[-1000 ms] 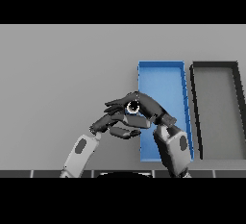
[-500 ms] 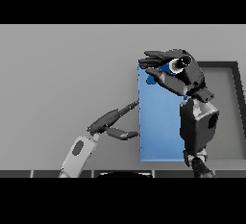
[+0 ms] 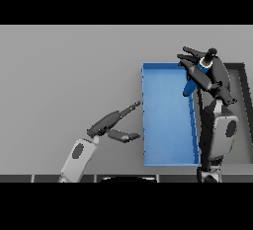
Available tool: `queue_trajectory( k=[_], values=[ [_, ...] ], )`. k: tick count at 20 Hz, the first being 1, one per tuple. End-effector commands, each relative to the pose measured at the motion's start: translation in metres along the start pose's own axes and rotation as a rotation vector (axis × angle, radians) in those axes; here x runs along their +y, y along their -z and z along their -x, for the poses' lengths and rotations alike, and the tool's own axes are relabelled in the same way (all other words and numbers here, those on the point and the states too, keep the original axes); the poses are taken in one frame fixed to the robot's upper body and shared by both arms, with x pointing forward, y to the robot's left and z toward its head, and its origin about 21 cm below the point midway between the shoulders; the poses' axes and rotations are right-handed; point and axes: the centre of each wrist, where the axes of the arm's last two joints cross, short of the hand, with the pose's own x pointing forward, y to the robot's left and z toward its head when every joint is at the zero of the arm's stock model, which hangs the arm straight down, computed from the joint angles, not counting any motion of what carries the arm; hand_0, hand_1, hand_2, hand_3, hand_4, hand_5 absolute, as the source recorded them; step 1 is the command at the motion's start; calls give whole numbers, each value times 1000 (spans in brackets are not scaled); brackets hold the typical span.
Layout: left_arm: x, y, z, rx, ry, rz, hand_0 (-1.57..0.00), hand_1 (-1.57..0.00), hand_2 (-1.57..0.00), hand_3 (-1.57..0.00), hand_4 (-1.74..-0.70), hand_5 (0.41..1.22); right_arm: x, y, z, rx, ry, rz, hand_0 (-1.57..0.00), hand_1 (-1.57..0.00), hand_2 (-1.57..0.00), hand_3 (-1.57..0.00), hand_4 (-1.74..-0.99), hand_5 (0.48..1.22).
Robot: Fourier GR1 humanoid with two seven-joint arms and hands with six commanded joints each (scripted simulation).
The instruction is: Pick up the blue pipe and place it into the blue bin.
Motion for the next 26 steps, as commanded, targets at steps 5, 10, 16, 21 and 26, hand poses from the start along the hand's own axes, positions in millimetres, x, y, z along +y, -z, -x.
queue_trajectory(
  k=[5, 10, 16, 21, 26],
  values=[
    [-3, -3, 7, -7, 17, -9, 1, 1, 1, 1, -929, 462, -12, -21, 52, 224, -18, 119, -1571, -1571, -1571, -1571, -1500, 1221],
    [0, 1, 5, -11, 29, -18, 1, 1, 1, 1, -928, 467, -7, -44, 97, 416, 9, 210, -1571, -1571, -1571, -1571, -1499, 1221],
    [-2, 1, 5, -20, 36, -22, 1, 1, 1, 1, -922, 481, -7, -58, 125, 632, 81, 235, -1571, -1571, -1571, -804, -1616, 1221],
    [-4, 2, 1, -21, 42, -22, 1, 1, 1, 1, -919, 493, 1, -54, 130, 784, 144, 273, -1355, -1282, -1234, -364, -1553, 1154],
    [-5, 2, 5, -13, 29, -19, 1, 1, 1, 1, -926, 494, 0, -54, 129, 851, 58, 252, -443, -419, -404, -118, -1307, 1068]
  ],
)
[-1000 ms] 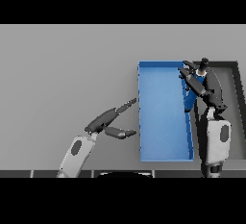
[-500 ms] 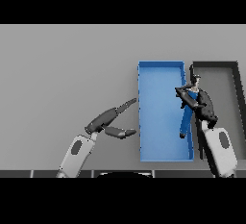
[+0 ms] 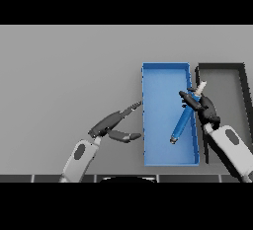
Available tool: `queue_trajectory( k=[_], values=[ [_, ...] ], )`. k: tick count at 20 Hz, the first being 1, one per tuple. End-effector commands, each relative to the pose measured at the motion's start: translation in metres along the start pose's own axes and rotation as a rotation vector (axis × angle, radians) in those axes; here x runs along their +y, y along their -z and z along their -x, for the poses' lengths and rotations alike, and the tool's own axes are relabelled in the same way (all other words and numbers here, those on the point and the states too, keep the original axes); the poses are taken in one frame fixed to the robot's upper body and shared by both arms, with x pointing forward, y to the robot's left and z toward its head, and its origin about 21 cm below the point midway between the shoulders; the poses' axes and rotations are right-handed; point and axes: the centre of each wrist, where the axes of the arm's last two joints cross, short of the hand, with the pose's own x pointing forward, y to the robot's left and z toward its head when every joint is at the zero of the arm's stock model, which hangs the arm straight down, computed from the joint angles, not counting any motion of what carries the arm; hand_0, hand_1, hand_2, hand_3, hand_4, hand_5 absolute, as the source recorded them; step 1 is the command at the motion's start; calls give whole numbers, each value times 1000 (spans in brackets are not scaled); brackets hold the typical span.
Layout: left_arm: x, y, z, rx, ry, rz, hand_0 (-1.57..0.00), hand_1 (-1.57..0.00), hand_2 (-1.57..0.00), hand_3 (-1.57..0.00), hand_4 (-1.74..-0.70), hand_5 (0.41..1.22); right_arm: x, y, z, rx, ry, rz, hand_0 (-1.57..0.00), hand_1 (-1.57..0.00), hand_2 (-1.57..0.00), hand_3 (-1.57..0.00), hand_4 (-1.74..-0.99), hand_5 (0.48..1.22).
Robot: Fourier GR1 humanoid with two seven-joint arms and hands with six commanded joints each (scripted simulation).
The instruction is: Pick up the blue pipe and place it into the blue bin.
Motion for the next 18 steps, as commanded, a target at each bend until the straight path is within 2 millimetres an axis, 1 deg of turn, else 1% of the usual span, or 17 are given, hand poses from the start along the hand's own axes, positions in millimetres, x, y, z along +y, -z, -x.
queue_trajectory(
  k=[1, 2, 4, 7, 8, 10, 11, 12, 13, 16, 17, 18],
  values=[
    [-2, -3, 1, -2, 4, -6, 1, 1, 1, 1, -924, 494, 2, -1, -2, -11, -121, 3, -354, -335, -323, -95, -1279, 1010],
    [2, -5, -2, -10, 1, -10, 1, 1, 1, 1, -926, 494, 2, -1, -4, -8, -209, 7, -283, -268, -258, -75, -1250, 962],
    [3, -2, -3, -3, 0, -15, 1, 1, 1, 1, -927, 495, 4, -3, 0, 12, -254, -16, -181, -171, -165, -48, -1219, 870],
    [3, -2, -2, 2, 1, -12, 1, 1, 1, 1, -930, 496, 6, 0, 1, 54, -364, -42, -92, -87, -84, -24, -1175, 788],
    [-1, -1, 0, 9, -1, -7, 1, 1, 1, 1, -929, 496, 7, -1, 0, 57, -383, -41, -74, -70, -67, -19, -1161, 771],
    [0, -2, 0, 7, -3, -8, 1, 1, 1, 1, -931, 496, 8, 0, 2, 71, -394, -57, -47, -44, -42, -12, -1125, 747],
    [2, -6, 2, -1, -2, -12, 1, 1, 1, 1, -931, 497, 9, -2, 2, 66, -401, -57, -37, -35, -34, -9, -1110, 736],
    [3, -3, -1, -2, -2, -11, 1, 1, 1, 1, -932, 497, 9, -2, 1, 64, -412, -62, -30, -28, -27, -7, -1099, 725],
    [6, -3, -4, -1, -2, -14, 1, 1, 1, 1, -931, 495, 9, -2, 2, 60, -418, -69, -23, -22, -21, -6, -1095, 718],
    [6, -6, 2, -2, 0, -8, 1, 1, 1, 1, -930, 496, 6, -2, 2, 56, -457, -83, -19, -17, -17, -4, -1084, 712],
    [1, -8, 6, -1, -1, -8, 1, 1, 1, 1, -930, 496, 9, -1, 3, 53, -458, -95, -19, -17, -17, -4, -1084, 711],
    [2, -6, 6, 8, 0, -8, 1, 1, 1, 1, -930, 495, 9, -2, 0, 44, -452, -99, -19, -17, -17, -4, -1084, 714]
  ],
)
